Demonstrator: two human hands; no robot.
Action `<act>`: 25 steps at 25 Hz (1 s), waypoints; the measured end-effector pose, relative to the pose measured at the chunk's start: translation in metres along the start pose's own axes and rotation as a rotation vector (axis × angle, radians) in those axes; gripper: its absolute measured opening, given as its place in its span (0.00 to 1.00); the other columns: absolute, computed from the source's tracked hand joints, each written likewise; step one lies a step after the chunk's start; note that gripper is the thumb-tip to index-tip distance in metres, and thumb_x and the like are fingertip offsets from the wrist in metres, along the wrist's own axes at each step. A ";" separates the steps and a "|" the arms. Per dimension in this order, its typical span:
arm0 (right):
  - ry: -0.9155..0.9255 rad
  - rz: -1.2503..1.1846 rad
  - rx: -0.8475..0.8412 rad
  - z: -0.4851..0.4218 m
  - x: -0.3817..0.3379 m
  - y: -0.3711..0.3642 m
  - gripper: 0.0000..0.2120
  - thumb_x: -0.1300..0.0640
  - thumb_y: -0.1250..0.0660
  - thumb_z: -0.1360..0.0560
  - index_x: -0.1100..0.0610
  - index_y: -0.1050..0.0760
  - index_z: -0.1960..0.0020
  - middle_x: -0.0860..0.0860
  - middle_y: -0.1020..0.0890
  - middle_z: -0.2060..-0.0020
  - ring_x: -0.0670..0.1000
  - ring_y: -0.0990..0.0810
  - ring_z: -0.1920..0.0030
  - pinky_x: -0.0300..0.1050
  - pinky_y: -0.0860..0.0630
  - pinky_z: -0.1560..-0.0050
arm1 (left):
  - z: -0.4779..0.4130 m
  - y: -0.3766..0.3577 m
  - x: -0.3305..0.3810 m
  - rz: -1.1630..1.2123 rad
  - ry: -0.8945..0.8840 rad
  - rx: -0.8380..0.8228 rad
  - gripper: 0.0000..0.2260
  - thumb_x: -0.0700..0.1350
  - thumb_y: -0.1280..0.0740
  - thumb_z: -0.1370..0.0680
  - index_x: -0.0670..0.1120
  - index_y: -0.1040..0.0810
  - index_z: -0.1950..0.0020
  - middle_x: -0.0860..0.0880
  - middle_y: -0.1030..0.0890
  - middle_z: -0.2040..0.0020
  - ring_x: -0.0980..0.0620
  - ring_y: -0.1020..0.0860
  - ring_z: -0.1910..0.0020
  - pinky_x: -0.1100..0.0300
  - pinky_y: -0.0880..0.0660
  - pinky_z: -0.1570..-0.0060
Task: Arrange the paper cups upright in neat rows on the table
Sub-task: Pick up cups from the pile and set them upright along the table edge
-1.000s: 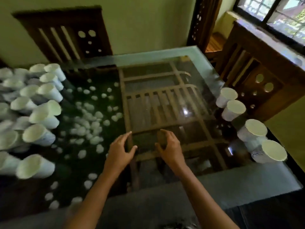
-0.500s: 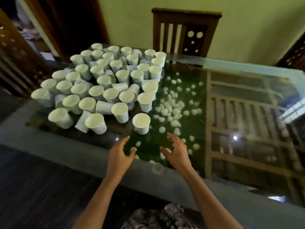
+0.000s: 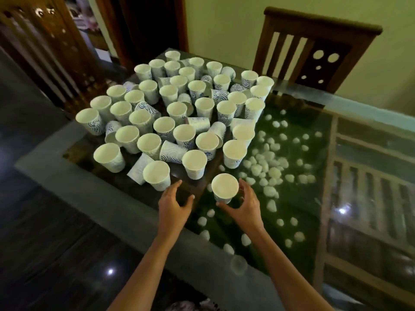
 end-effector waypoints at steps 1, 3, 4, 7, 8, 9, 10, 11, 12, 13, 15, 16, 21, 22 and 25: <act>0.028 -0.017 0.009 -0.006 -0.004 -0.004 0.45 0.49 0.22 0.37 0.55 0.41 0.28 0.52 0.33 0.30 0.51 0.34 0.31 0.52 0.34 0.31 | -0.004 0.001 -0.004 0.005 0.019 0.011 0.22 0.41 0.28 0.28 0.41 0.27 0.36 0.44 0.24 0.38 0.49 0.27 0.38 0.65 0.35 0.41; 0.068 -0.058 0.044 -0.013 -0.011 -0.008 0.43 0.52 0.20 0.39 0.57 0.37 0.30 0.52 0.30 0.33 0.51 0.32 0.33 0.45 0.36 0.32 | -0.006 0.001 -0.011 0.005 0.038 0.018 0.22 0.42 0.28 0.28 0.42 0.27 0.36 0.44 0.24 0.38 0.50 0.27 0.38 0.65 0.35 0.41; 0.081 -0.064 0.059 -0.016 -0.013 -0.011 0.41 0.52 0.20 0.39 0.57 0.35 0.32 0.52 0.28 0.34 0.49 0.31 0.34 0.38 0.38 0.33 | -0.006 0.002 -0.016 0.002 0.039 0.032 0.21 0.41 0.28 0.28 0.41 0.26 0.36 0.44 0.23 0.39 0.49 0.26 0.38 0.65 0.34 0.41; 0.131 -0.063 0.073 -0.021 -0.023 -0.022 0.40 0.52 0.20 0.40 0.58 0.33 0.34 0.50 0.26 0.37 0.42 0.32 0.40 0.29 0.40 0.39 | -0.002 0.015 -0.025 0.002 0.018 0.137 0.18 0.39 0.27 0.29 0.41 0.24 0.40 0.43 0.21 0.43 0.48 0.23 0.43 0.62 0.30 0.44; 0.140 -0.070 0.065 -0.022 -0.027 -0.027 0.40 0.52 0.20 0.41 0.57 0.33 0.34 0.49 0.26 0.38 0.41 0.33 0.41 0.32 0.38 0.40 | -0.001 0.022 -0.029 0.005 0.014 0.189 0.17 0.39 0.27 0.30 0.40 0.23 0.42 0.43 0.20 0.45 0.49 0.22 0.45 0.61 0.28 0.45; 0.145 -0.079 0.049 -0.022 -0.030 -0.033 0.40 0.52 0.19 0.41 0.57 0.33 0.34 0.49 0.26 0.38 0.41 0.33 0.41 0.35 0.36 0.41 | 0.000 0.031 -0.033 0.006 0.016 0.247 0.17 0.38 0.27 0.30 0.40 0.22 0.43 0.43 0.20 0.46 0.49 0.22 0.47 0.60 0.26 0.47; 0.156 -0.087 0.034 -0.022 -0.034 -0.040 0.40 0.52 0.19 0.41 0.57 0.33 0.34 0.49 0.26 0.39 0.42 0.32 0.41 0.36 0.34 0.42 | 0.001 0.041 -0.040 0.010 0.029 0.309 0.17 0.38 0.26 0.31 0.40 0.22 0.43 0.43 0.19 0.48 0.48 0.21 0.48 0.58 0.24 0.48; 0.171 -0.090 0.021 -0.022 -0.037 -0.046 0.40 0.52 0.19 0.41 0.57 0.32 0.34 0.50 0.25 0.39 0.43 0.30 0.41 0.34 0.34 0.43 | 0.001 0.050 -0.047 0.023 0.058 0.363 0.17 0.38 0.26 0.31 0.39 0.23 0.43 0.42 0.20 0.48 0.47 0.21 0.49 0.56 0.24 0.49; 0.189 -0.087 0.011 -0.021 -0.041 -0.051 0.40 0.52 0.19 0.41 0.57 0.32 0.34 0.51 0.25 0.39 0.43 0.30 0.41 0.29 0.35 0.44 | -0.001 0.057 -0.055 0.050 0.101 0.404 0.19 0.39 0.25 0.32 0.39 0.23 0.42 0.42 0.20 0.48 0.46 0.21 0.49 0.55 0.24 0.49; 0.199 -0.081 -0.001 -0.021 -0.044 -0.057 0.39 0.52 0.19 0.41 0.57 0.32 0.35 0.51 0.24 0.39 0.42 0.30 0.42 0.23 0.38 0.46 | -0.004 0.062 -0.062 0.078 0.143 0.427 0.21 0.40 0.25 0.32 0.39 0.24 0.41 0.41 0.21 0.46 0.46 0.21 0.48 0.55 0.24 0.49; 0.209 -0.073 -0.010 -0.021 -0.047 -0.063 0.39 0.52 0.19 0.41 0.57 0.32 0.35 0.51 0.24 0.40 0.41 0.32 0.42 0.17 0.40 0.51 | -0.014 0.063 -0.069 0.122 0.183 0.423 0.26 0.44 0.23 0.34 0.42 0.26 0.38 0.43 0.22 0.43 0.48 0.23 0.45 0.55 0.24 0.46; 0.213 -0.075 -0.010 -0.021 -0.049 -0.065 0.38 0.52 0.19 0.41 0.57 0.31 0.35 0.51 0.24 0.40 0.41 0.32 0.43 0.16 0.40 0.52 | -0.020 0.062 -0.071 0.145 0.188 0.417 0.28 0.46 0.23 0.35 0.43 0.27 0.38 0.44 0.22 0.42 0.50 0.24 0.44 0.54 0.24 0.45; 0.252 -0.071 -0.001 -0.023 -0.055 -0.065 0.38 0.53 0.19 0.41 0.58 0.31 0.36 0.52 0.24 0.40 0.42 0.31 0.43 0.15 0.39 0.51 | -0.045 0.045 -0.071 0.180 0.243 0.374 0.38 0.51 0.20 0.40 0.44 0.30 0.34 0.46 0.26 0.36 0.49 0.28 0.37 0.50 0.28 0.39; 0.252 -0.069 0.003 -0.023 -0.055 -0.065 0.38 0.53 0.19 0.41 0.58 0.31 0.36 0.52 0.24 0.40 0.42 0.30 0.43 0.15 0.39 0.51 | -0.047 0.043 -0.070 0.180 0.247 0.375 0.38 0.50 0.20 0.40 0.44 0.30 0.34 0.46 0.26 0.36 0.50 0.28 0.37 0.51 0.29 0.38; 0.255 -0.069 0.022 -0.020 -0.055 -0.062 0.38 0.54 0.19 0.41 0.59 0.31 0.36 0.52 0.23 0.41 0.43 0.30 0.43 0.17 0.38 0.51 | -0.049 0.040 -0.066 0.187 0.222 0.389 0.36 0.47 0.20 0.40 0.43 0.29 0.35 0.45 0.25 0.37 0.50 0.28 0.37 0.52 0.30 0.37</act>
Point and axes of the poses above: each hand's wrist, its own z-axis away from the middle knuckle, its own y-axis out of the back of the hand, x = y × z, the point moved 9 cm from there along -z, towards the middle knuckle
